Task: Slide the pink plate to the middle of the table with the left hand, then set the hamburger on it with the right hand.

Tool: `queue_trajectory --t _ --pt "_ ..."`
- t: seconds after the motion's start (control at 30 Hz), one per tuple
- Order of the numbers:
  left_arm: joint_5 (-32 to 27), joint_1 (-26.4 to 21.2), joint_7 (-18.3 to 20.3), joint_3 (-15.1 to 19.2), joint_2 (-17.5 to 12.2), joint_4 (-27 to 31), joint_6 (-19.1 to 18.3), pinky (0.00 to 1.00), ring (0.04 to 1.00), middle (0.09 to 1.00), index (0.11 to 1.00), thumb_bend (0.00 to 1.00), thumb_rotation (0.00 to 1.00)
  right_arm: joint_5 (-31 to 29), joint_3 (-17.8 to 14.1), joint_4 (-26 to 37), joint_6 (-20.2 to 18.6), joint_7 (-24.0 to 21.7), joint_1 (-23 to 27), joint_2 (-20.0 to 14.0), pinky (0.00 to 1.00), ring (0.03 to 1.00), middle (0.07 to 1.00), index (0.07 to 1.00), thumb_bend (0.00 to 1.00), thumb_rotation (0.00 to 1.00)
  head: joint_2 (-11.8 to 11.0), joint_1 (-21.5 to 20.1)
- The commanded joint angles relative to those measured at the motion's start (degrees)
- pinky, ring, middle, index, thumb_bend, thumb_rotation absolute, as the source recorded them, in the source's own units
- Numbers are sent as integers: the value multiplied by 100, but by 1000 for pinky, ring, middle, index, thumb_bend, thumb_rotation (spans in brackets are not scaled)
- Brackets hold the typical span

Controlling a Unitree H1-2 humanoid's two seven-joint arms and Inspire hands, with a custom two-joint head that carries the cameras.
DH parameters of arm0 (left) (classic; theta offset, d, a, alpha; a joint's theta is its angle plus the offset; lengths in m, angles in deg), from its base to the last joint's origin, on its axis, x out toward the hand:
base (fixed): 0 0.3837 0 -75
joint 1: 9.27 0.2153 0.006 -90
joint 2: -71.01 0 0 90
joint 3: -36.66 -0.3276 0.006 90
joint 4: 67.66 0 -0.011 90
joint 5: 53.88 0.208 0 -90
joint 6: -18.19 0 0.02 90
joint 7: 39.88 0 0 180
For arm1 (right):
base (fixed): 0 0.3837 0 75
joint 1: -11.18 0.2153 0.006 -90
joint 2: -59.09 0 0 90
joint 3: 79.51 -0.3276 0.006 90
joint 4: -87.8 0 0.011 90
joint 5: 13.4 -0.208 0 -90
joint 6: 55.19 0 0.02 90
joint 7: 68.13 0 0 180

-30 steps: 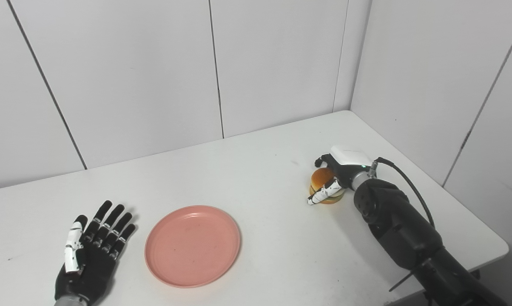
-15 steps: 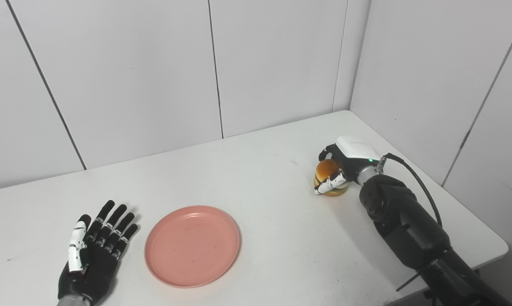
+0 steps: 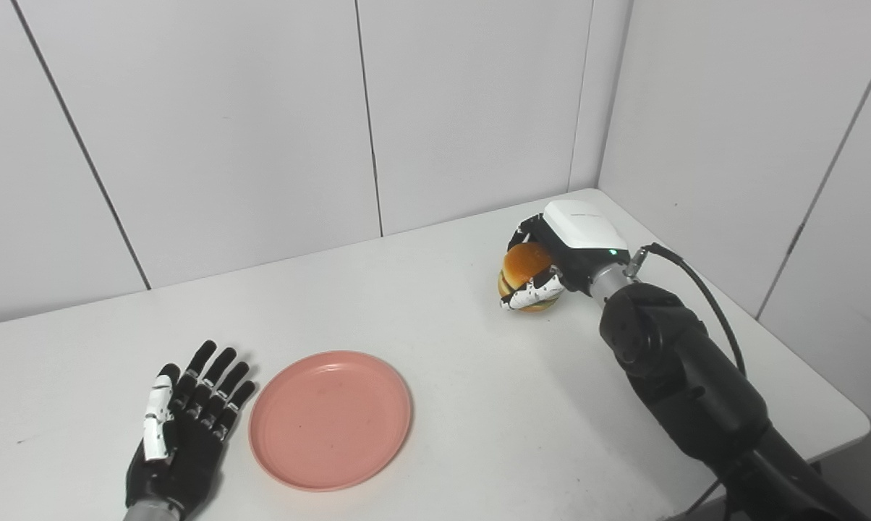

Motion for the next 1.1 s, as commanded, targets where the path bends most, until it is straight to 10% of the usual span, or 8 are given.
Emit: queue_trajectory --t 0.0,0.5,1.07 --pt "128 27 -100 -98 67 67 -79 913 912 916 907 348 1000 25 41 269 168 3 379 -9 297 374 444 514 515 170 66 277" --pt "517 -30 -522 -327 524 194 -59 891 892 896 887 354 1000 -126 848 176 497 -200 702 805 283 366 439 516 528 90 338 1518" --pt "682 -106 -587 -355 639 164 -80 875 880 884 884 369 1000 -127 1558 -391 774 -223 741 1491 263 346 426 543 520 69 516 1640"
